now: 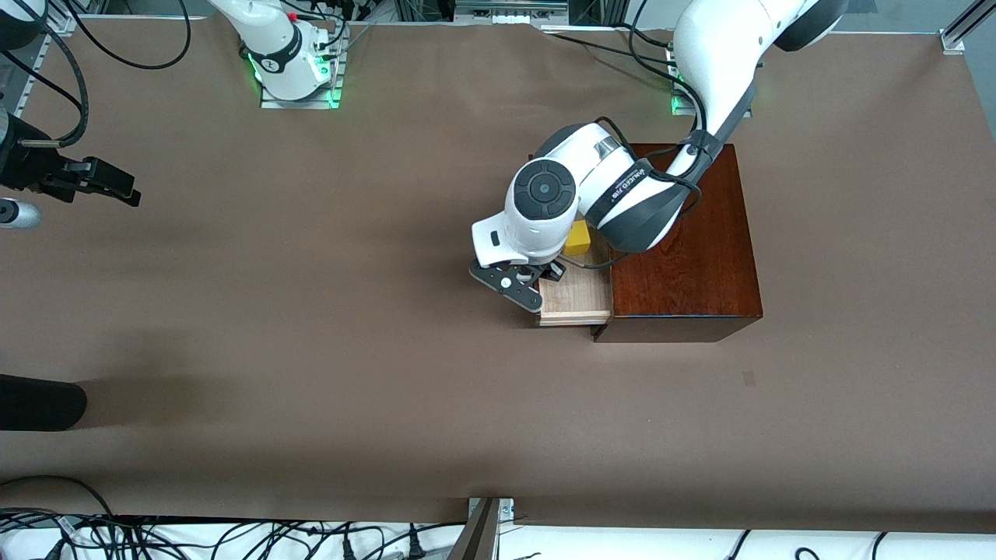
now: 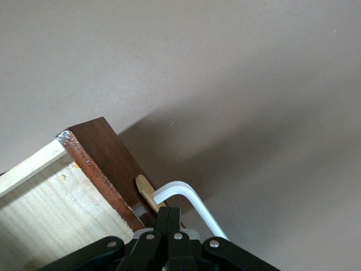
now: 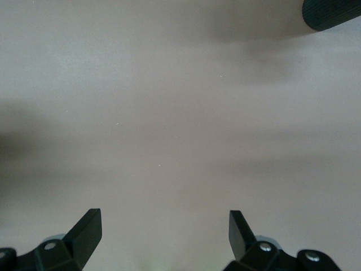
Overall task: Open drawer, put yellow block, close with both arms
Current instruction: 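Push the drawer shut into the box with the left gripper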
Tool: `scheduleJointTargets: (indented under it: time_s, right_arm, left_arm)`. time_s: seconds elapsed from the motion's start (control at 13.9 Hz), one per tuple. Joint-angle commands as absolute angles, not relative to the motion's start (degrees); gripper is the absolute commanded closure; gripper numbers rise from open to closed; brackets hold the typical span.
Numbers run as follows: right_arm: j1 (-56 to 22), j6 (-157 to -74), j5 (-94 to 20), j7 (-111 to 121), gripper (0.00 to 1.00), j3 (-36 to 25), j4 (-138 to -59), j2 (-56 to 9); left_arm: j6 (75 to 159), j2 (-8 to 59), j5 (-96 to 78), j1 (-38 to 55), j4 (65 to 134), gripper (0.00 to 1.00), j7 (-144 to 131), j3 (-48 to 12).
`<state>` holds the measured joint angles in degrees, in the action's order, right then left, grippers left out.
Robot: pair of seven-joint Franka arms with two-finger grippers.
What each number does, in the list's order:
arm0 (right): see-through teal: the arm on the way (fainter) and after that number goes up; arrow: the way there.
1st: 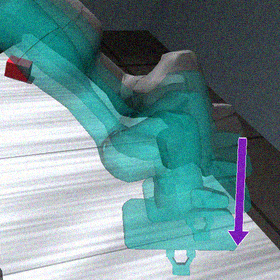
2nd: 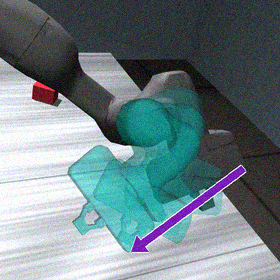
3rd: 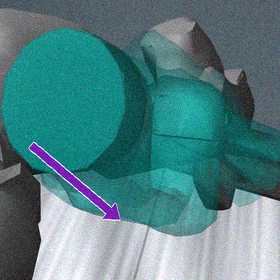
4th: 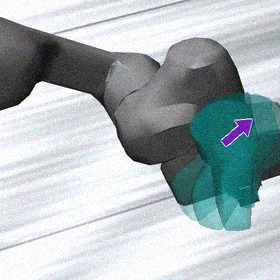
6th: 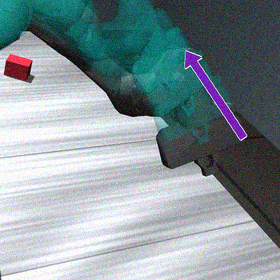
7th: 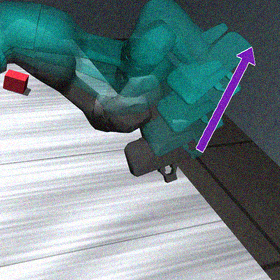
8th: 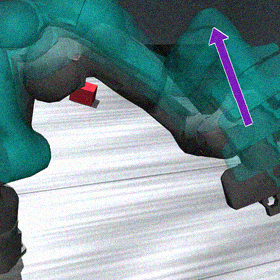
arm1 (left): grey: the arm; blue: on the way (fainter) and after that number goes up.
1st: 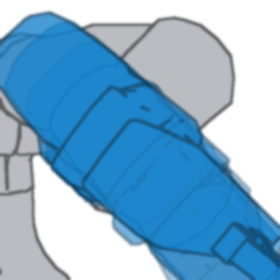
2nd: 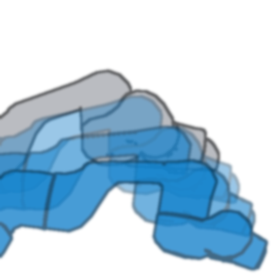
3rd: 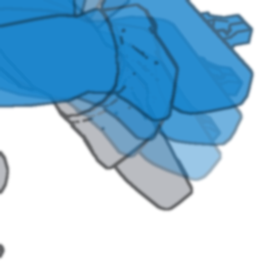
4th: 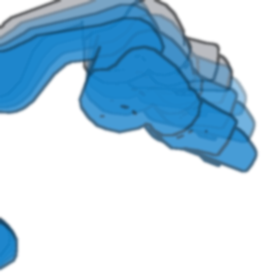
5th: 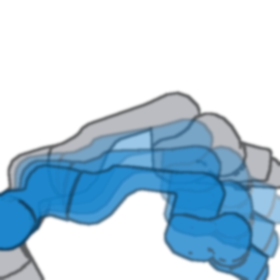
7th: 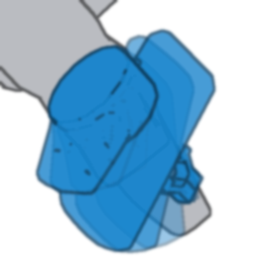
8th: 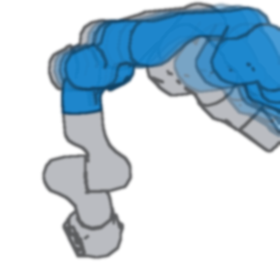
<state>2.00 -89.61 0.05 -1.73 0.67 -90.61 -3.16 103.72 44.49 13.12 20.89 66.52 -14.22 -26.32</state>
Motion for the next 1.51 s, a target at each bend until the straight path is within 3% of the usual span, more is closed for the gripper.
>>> scheduleJointTargets:
  time_s: [0.0, 1.44]
  right_arm:
    - [2.0, -88.9, -0.8, -1.4, 0.00, 0.6, -89.5, -3.5]
    - [2.0, -88.9, -0.8, -1.2, 0.00, 0.6, -89.5, -3.5]
  left_arm:
    - [95.5, 40.4, 16.4, 17.0, 71.3, 1.00, -28.9, -23.5]
    - [92.5, 40.3, 15.6, 12.8, 71.4, 1.00, -30.7, -23.1]
